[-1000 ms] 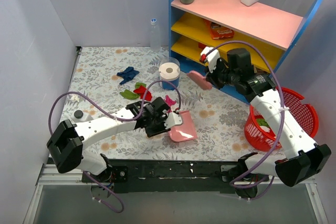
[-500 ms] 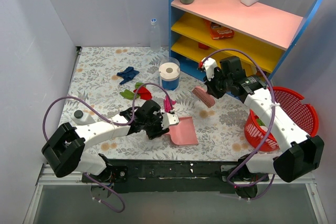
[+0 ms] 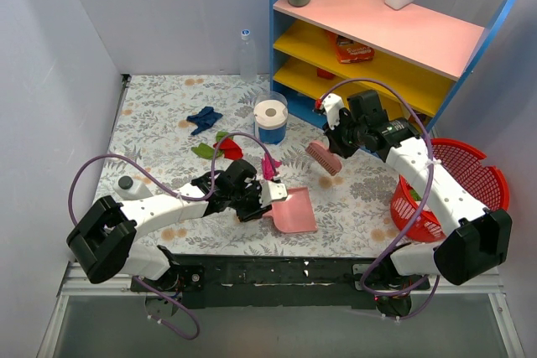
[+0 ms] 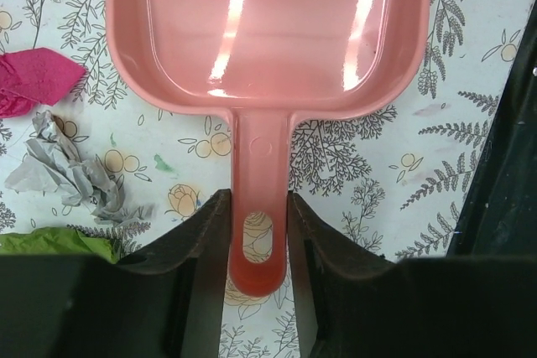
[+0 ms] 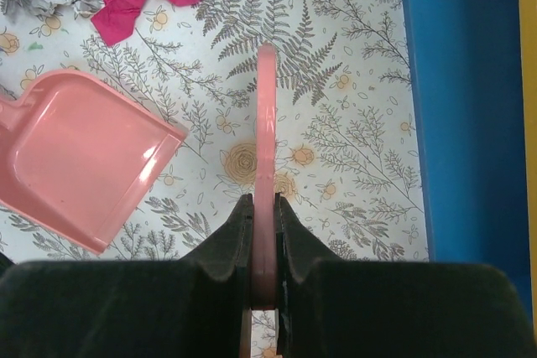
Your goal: Sweep away the paper scraps from the table
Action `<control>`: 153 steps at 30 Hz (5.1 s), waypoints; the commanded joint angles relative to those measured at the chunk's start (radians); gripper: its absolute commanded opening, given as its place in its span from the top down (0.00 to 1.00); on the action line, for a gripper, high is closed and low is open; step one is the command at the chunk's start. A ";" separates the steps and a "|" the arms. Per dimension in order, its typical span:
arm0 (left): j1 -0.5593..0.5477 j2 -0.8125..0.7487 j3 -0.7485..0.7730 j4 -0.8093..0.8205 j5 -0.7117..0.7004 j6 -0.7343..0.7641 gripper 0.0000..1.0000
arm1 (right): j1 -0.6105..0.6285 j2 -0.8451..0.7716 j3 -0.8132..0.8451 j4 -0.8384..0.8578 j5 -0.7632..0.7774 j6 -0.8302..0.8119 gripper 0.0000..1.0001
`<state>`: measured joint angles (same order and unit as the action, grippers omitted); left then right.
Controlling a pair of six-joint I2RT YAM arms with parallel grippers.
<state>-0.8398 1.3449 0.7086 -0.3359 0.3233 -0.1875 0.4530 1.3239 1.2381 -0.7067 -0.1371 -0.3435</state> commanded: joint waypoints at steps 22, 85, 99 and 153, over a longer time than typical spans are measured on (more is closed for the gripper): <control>0.004 -0.153 0.113 -0.225 -0.009 0.106 0.99 | 0.001 -0.051 0.044 0.038 -0.038 -0.032 0.99; 0.022 -0.438 0.155 -0.919 -0.288 0.091 1.00 | 0.036 0.252 0.275 0.125 -0.567 -0.148 0.99; 0.038 -0.405 0.147 -0.974 -0.280 0.023 1.00 | 0.151 0.589 0.370 0.835 -0.452 0.201 0.99; 0.085 -0.428 0.196 -0.950 -0.282 0.145 1.00 | 0.242 0.588 0.361 0.325 -0.428 0.334 0.99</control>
<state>-0.7609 0.9260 0.8593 -1.2812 0.0334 -0.0452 0.7078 1.9766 1.6745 -0.3866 -0.6800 -0.0536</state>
